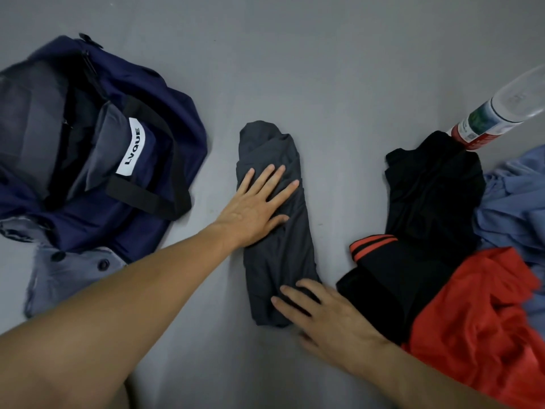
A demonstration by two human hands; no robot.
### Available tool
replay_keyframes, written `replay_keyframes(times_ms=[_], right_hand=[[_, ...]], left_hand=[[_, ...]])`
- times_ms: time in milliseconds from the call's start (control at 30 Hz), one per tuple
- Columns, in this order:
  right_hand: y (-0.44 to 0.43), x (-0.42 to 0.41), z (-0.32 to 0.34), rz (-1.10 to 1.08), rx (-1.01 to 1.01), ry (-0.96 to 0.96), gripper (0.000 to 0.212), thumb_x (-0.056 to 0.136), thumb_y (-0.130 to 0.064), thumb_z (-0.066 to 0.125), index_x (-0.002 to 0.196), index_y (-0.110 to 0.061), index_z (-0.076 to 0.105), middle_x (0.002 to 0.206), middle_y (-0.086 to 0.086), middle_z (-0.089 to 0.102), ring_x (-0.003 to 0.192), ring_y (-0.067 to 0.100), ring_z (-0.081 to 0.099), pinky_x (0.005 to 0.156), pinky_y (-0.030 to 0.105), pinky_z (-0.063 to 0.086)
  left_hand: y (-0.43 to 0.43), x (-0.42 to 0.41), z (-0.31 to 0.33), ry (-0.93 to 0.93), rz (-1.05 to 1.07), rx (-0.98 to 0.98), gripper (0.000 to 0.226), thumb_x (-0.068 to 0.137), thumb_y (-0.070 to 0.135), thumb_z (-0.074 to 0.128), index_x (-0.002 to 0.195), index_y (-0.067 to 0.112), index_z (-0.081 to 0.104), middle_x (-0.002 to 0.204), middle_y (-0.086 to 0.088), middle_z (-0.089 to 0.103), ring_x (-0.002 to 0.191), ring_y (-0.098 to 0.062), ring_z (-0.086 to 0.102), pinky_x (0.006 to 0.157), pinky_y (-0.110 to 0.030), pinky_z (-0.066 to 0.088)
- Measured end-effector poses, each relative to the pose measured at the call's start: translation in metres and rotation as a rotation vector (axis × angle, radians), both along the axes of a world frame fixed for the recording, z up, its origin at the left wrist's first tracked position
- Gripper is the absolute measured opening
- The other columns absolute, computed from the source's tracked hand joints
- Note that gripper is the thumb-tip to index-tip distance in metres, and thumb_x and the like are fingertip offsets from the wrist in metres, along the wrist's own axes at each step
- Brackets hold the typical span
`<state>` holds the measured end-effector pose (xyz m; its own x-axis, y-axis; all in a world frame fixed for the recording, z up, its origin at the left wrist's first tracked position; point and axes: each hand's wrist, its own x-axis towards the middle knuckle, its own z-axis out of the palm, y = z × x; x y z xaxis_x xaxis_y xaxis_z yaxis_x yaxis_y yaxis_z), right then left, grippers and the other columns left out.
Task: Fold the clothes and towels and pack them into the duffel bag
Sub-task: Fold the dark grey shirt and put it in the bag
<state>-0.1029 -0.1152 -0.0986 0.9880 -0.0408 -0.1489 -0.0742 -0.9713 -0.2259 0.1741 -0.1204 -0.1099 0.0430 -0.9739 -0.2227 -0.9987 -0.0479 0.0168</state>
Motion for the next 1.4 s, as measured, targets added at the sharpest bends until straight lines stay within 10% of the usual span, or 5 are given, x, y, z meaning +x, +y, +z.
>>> replay_keyframes(times_ms=[200, 467, 800, 1133, 1400], right_hand=[[-0.028, -0.005, 0.001, 0.005, -0.029, -0.029, 0.076, 0.087, -0.046, 0.065, 0.153, -0.024, 0.036, 0.159, 0.004, 0.034, 0.150, 0.029, 0.025, 0.118, 0.051, 0.028], [-0.041, 0.001, -0.010, 0.013, 0.018, -0.054, 0.065, 0.079, -0.037, 0.078, 0.139, -0.021, 0.059, 0.148, -0.001, 0.052, 0.137, 0.025, 0.048, 0.110, 0.042, 0.043], [-0.034, 0.044, 0.031, -0.797, 0.638, 0.048, 0.025, 0.089, -0.045, 0.053, 0.077, -0.025, 0.046, 0.064, -0.003, 0.057, 0.062, 0.015, 0.056, 0.061, 0.036, 0.049], [-0.042, 0.034, 0.007, -0.248, 0.005, -0.049, 0.077, 0.098, -0.062, 0.038, 0.159, -0.017, 0.022, 0.167, 0.006, 0.014, 0.155, 0.026, 0.007, 0.123, 0.048, 0.021], [-0.070, 0.057, 0.003, -0.343, 0.217, 0.053, 0.067, 0.095, -0.065, 0.029, 0.151, -0.030, 0.041, 0.160, -0.008, 0.033, 0.145, 0.023, 0.028, 0.116, 0.044, 0.035]], left_hand=[[0.088, -0.064, 0.015, 0.263, -0.050, -0.305, 0.066, 0.094, 0.006, 0.047, 0.157, 0.009, 0.027, 0.162, -0.014, 0.028, 0.152, -0.030, 0.020, 0.122, -0.050, 0.022], [0.148, -0.073, -0.001, 0.264, -0.044, 0.103, 0.093, 0.094, 0.074, 0.034, 0.160, 0.023, -0.007, 0.167, -0.001, -0.015, 0.153, -0.016, -0.016, 0.124, -0.040, -0.002], [0.123, -0.086, 0.018, 0.519, 0.329, -0.208, 0.062, 0.084, 0.026, 0.073, 0.140, 0.027, 0.048, 0.111, 0.003, 0.067, 0.095, -0.016, 0.063, 0.083, -0.028, 0.052], [0.087, -0.071, 0.024, 0.756, 0.824, -0.177, 0.048, 0.095, 0.042, 0.062, 0.138, 0.031, 0.042, 0.100, 0.009, 0.068, 0.086, -0.014, 0.066, 0.073, -0.023, 0.050], [0.098, -0.071, 0.023, 0.268, 0.173, -0.421, 0.047, 0.086, 0.002, 0.061, 0.131, 0.014, 0.059, 0.147, -0.008, 0.048, 0.141, -0.029, 0.040, 0.114, -0.046, 0.038]])
